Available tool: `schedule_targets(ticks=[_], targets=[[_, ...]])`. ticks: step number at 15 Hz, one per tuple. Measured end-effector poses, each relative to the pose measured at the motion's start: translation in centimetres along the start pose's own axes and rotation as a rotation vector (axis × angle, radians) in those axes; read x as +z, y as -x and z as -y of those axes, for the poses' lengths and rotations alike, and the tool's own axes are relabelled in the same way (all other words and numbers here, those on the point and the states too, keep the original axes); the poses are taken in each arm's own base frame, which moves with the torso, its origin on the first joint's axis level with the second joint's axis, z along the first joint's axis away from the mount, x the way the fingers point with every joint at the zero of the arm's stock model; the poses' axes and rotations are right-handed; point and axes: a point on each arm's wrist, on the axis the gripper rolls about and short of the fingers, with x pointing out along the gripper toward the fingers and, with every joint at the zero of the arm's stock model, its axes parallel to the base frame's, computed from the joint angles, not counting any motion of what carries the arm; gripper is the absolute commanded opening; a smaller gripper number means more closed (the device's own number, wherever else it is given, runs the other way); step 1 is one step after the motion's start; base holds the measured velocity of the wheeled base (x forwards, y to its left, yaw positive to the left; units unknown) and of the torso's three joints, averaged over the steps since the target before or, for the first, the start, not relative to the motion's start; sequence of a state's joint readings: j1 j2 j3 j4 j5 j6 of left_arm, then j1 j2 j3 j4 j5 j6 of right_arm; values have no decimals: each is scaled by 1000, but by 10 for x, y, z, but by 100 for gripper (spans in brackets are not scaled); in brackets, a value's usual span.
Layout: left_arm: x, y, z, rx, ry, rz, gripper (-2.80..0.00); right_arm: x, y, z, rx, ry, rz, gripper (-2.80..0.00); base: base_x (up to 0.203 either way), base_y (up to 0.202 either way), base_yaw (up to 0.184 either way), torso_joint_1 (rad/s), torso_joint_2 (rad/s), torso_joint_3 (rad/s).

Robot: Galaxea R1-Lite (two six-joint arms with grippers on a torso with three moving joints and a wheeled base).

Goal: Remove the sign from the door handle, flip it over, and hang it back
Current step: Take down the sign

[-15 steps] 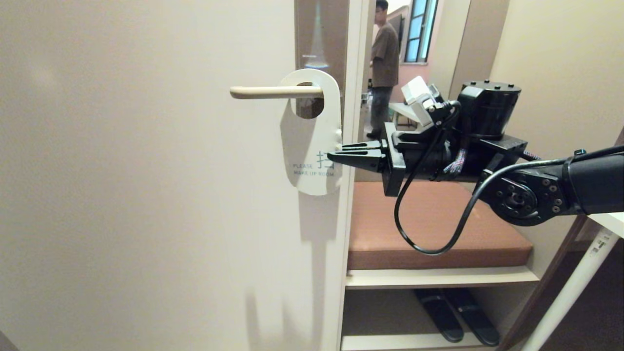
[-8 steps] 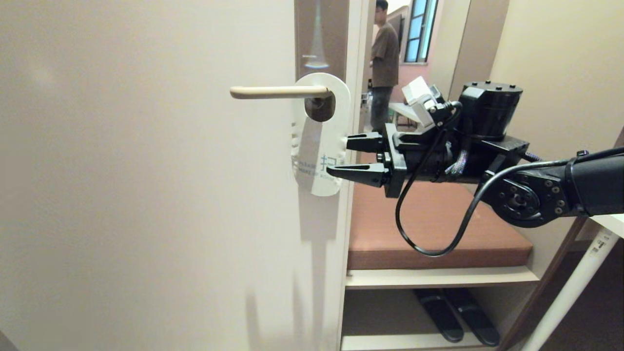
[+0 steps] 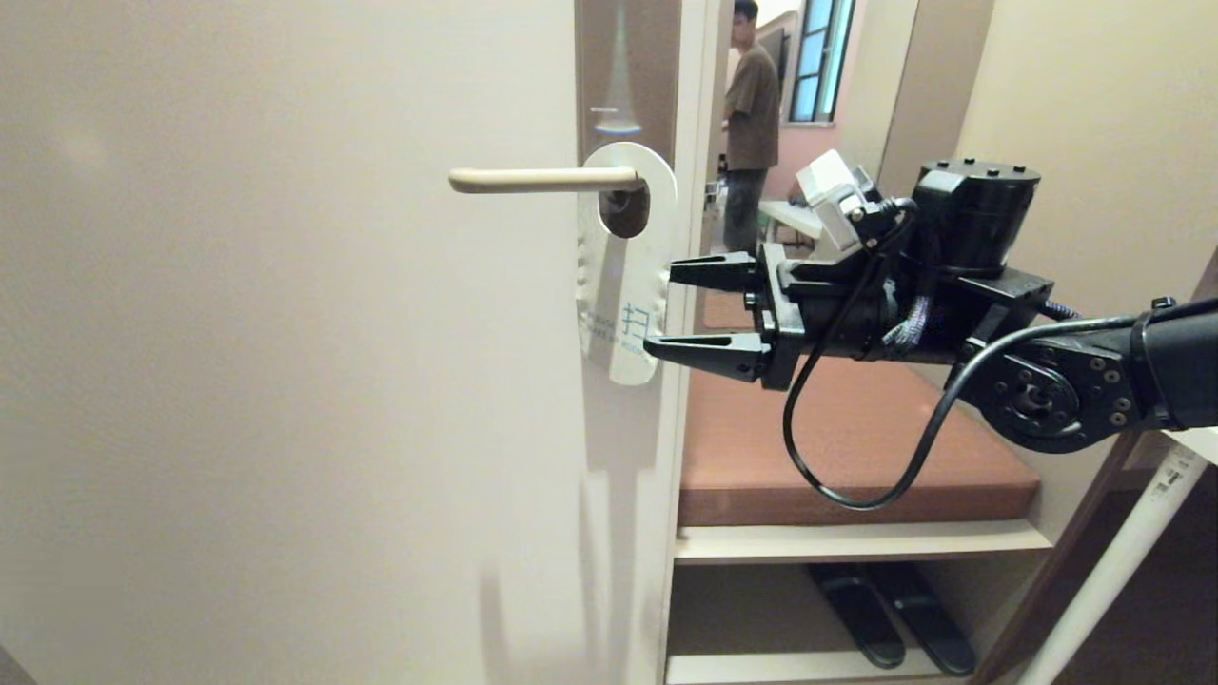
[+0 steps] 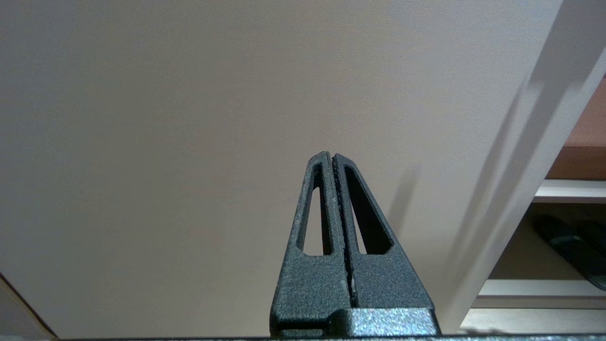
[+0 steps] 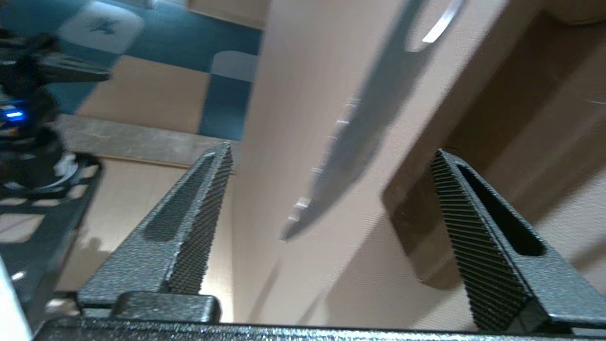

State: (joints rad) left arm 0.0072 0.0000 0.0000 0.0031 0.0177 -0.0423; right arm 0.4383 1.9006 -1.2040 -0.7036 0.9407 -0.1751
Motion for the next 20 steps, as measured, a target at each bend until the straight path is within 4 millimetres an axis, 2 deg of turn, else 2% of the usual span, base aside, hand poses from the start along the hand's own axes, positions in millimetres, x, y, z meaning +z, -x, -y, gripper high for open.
schedule_targets(ticks=[2, 6, 13, 20], targets=[[0, 0, 0, 0, 0, 0, -280, 0, 0, 1, -78, -3, -13, 0, 0, 0, 0, 0, 0, 0], [0, 0, 0, 0, 0, 0, -280, 3, -1, 0, -111, 0, -16, 0, 0, 0, 0, 0, 0, 0], [0, 0, 0, 0, 0, 0, -280, 14, -11, -18, -74, 3, -7, 0, 0, 0, 0, 0, 0, 0], [0, 0, 0, 0, -1, 0, -280, 18, -16, -28, -189, 3, -25, 0, 0, 0, 0, 0, 0, 0]])
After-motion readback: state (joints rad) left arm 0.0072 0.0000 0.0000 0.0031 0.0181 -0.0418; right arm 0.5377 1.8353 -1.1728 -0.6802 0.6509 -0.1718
